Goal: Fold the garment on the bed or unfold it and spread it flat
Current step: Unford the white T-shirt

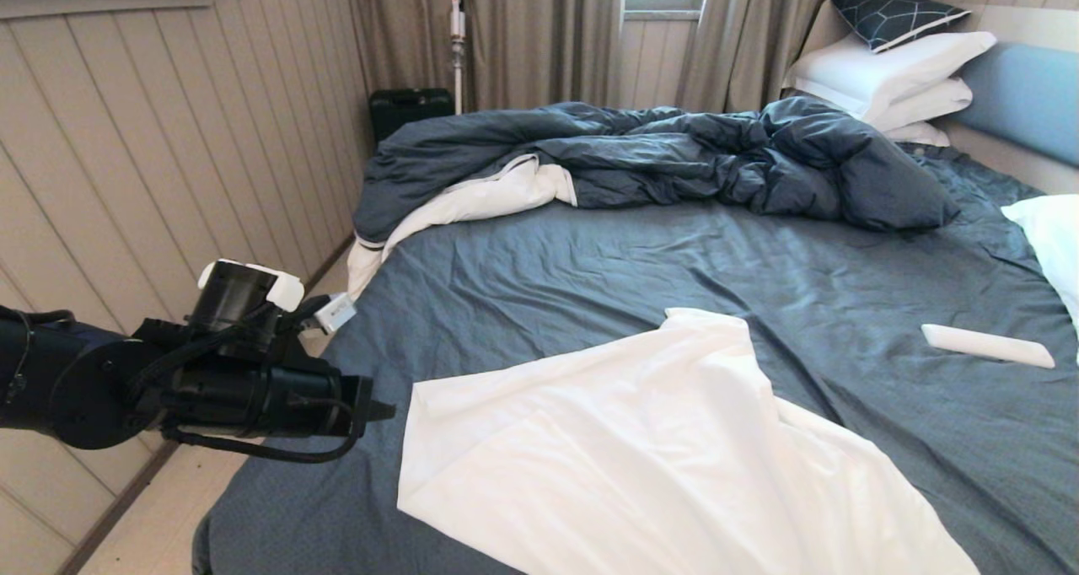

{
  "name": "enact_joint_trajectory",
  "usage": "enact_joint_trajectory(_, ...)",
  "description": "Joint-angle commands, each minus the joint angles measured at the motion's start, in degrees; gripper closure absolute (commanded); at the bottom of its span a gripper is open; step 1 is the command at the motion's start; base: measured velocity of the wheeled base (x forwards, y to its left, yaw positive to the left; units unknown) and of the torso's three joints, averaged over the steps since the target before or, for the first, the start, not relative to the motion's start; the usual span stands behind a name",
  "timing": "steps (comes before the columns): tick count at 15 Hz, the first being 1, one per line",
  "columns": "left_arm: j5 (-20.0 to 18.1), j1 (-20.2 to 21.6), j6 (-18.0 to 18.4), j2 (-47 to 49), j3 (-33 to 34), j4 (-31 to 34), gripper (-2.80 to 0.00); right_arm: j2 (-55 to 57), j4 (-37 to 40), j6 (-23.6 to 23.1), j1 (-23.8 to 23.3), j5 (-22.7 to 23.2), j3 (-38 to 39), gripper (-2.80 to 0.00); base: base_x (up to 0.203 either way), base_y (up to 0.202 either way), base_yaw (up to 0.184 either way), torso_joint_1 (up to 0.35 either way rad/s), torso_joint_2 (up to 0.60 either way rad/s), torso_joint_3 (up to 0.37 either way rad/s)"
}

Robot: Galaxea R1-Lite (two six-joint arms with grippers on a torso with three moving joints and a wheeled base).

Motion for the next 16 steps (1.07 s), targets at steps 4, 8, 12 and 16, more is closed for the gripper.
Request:
enact_joint_trajectory(4, -0.23, 0.00, -0.16, -0.08, -0.01, -0.15, 0.00, 11.55, -5.36, 0.38, -0.85, 0.94, -10.94, -0.89, 0.000, 0.000, 0.000, 0.000, 0.00, 0.000)
enact_joint_trajectory(8, -0.23, 0.00, -0.25, 0.10, 0.08, -0.32, 0.00, 33.31, -14.80, 0.55, -2.13, 2.30, -21.86, 0.00, 0.000, 0.000, 0.000, 0.000, 0.00, 0.000)
enact_joint_trajectory(12, -0.23, 0.07, -1.39, 0.36, -0.03, -1.02, 0.00, 50.96, -19.40, 2.39, -5.01, 7.93, -41.46, 0.00, 0.000, 0.000, 0.000, 0.000, 0.00, 0.000)
enact_joint_trajectory(16, -0.18, -0.09, -1.49, 2.67, -1.20, -3.26, 0.00, 61.63, -20.21, 4.20, -7.91, 14.68, -51.85, 0.00, 0.000, 0.000, 0.000, 0.000, 0.00, 0.000)
